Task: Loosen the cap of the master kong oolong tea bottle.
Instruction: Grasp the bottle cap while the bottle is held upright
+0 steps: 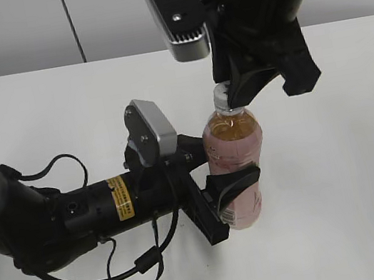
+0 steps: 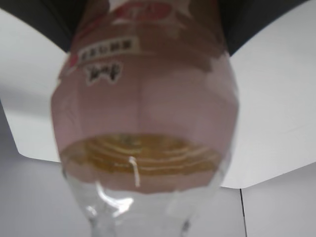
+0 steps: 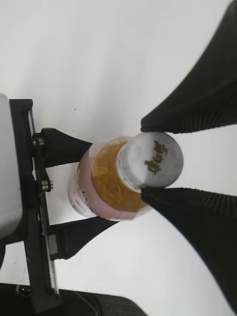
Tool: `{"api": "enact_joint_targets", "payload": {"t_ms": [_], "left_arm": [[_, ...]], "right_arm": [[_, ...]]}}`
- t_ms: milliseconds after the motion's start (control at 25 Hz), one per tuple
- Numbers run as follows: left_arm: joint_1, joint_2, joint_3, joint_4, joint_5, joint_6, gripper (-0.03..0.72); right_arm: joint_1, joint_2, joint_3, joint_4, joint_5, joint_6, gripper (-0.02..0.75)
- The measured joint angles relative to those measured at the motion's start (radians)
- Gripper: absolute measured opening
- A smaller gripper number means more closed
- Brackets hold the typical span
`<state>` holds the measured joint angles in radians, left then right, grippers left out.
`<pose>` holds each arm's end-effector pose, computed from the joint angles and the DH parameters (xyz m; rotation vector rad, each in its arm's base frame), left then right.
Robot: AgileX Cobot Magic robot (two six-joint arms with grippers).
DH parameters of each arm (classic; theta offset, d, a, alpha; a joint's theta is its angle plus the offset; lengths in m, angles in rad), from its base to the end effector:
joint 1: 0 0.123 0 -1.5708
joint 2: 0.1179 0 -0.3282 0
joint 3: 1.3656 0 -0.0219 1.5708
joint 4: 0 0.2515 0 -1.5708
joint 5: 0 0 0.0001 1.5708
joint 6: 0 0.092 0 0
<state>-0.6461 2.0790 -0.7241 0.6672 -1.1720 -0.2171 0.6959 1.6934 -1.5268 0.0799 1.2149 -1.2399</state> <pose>0.2579 -0.2601 0.1411 1.0529 1.4869 -0.9376 0.2686 0.2333 0.3554 -2.3369 1.6389 0.0016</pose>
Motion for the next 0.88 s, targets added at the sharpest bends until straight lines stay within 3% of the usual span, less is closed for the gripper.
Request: {"api": "enact_joint_targets", "payload": {"t_ms": [280,360,560,720,880], "left_arm": [[0.000,0.000,0.000,-0.012,0.001,-0.011,0.385],[0.000,0.000,0.000,-0.012,0.001,-0.011,0.385],[0.000,0.000,0.000,-0.014,0.001,-0.014,0.385],[0.000,0.000,0.000,-0.009,0.001,-0.009,0.385],[0.000,0.000,0.000,-0.009,0.000,-0.009,0.385]], "right_arm": [[0.000,-0.005,-0.002,0.000,-0.007,-0.055,0.157],[0.000,-0.005,-0.002,0.003,-0.006,-0.007,0.204],[0.000,-0.007,-0.001,0.044,0.001,0.183,0.445],[0.000,-0.019,0.003,0.127,0.002,0.362,0.493],[0.000,-0.047,0.003,0.135,0.001,0.669,0.500]]}}
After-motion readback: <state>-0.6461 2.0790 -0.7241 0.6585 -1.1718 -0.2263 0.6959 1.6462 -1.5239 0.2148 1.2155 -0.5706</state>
